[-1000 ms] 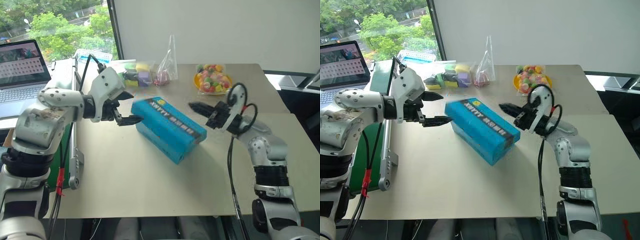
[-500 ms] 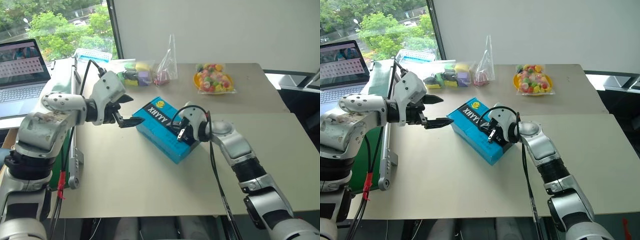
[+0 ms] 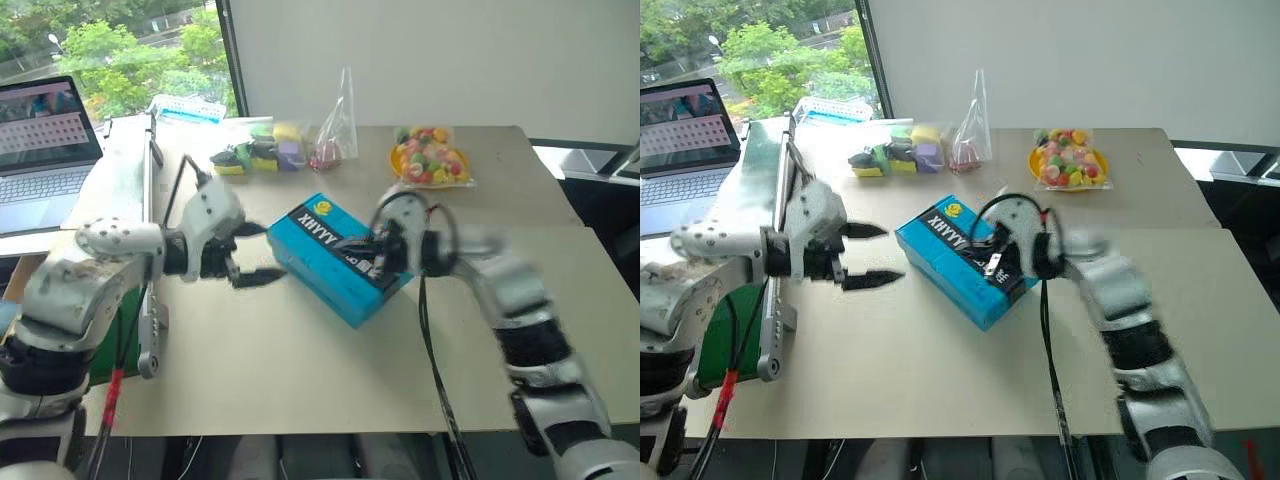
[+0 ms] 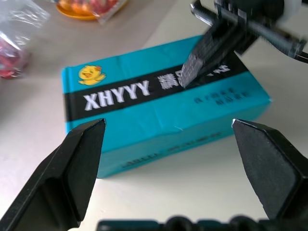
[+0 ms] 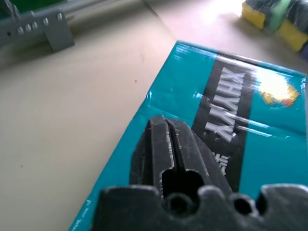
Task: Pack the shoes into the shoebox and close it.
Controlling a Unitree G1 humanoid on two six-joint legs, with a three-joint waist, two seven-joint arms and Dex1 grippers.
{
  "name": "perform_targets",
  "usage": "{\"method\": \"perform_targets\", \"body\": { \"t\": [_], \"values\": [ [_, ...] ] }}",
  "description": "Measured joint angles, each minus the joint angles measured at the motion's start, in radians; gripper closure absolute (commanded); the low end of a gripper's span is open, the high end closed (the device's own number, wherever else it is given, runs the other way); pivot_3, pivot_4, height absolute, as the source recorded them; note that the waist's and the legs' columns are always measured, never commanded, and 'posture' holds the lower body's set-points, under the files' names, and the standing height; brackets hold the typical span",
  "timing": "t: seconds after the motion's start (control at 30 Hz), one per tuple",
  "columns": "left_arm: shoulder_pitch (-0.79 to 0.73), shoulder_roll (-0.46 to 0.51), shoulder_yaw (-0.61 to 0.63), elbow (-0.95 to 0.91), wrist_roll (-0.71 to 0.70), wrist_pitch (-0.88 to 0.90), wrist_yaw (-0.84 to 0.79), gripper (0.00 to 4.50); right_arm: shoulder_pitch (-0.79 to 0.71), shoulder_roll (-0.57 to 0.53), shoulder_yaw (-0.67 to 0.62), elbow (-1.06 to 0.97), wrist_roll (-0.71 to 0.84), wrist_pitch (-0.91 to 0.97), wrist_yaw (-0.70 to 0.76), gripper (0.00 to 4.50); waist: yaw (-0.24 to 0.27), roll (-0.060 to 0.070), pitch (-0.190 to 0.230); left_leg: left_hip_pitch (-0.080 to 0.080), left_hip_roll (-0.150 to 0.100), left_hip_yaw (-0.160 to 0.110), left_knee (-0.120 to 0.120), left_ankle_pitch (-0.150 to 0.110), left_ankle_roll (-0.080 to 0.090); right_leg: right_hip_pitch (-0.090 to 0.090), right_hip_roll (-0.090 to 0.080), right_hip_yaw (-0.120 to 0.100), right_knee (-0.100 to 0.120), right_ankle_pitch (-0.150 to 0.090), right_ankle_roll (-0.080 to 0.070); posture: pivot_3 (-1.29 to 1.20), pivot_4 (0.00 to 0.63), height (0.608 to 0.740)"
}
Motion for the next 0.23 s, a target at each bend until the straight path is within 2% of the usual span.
{"method": "perform_targets", "body": {
  "t": [0.07,0.23],
  "values": [
    [0.023,0.000,0.001,0.001,-0.006,0.001,0.003,0.00,0.018,-0.055,-0.046,-0.071,0.058,0.050,0.024,4.44,0.012,-0.001,-0.001,0.001,0.001,-0.001,0.001,0.000,0.000,0.002,0.001,-0.001,0.000,0.000,-0.001,0.00,0.150,0.740],
    [0.025,-0.015,0.029,0.005,-0.020,-0.012,0.019,0.00,0.061,-0.086,-0.041,-0.092,0.070,0.083,0.008,4.44,0.015,-0.001,-0.001,0.002,0.000,0.001,0.005,0.000,0.000,0.003,0.001,0.000,0.002,0.000,0.000,0.00,0.150,0.740]
  ]
}}
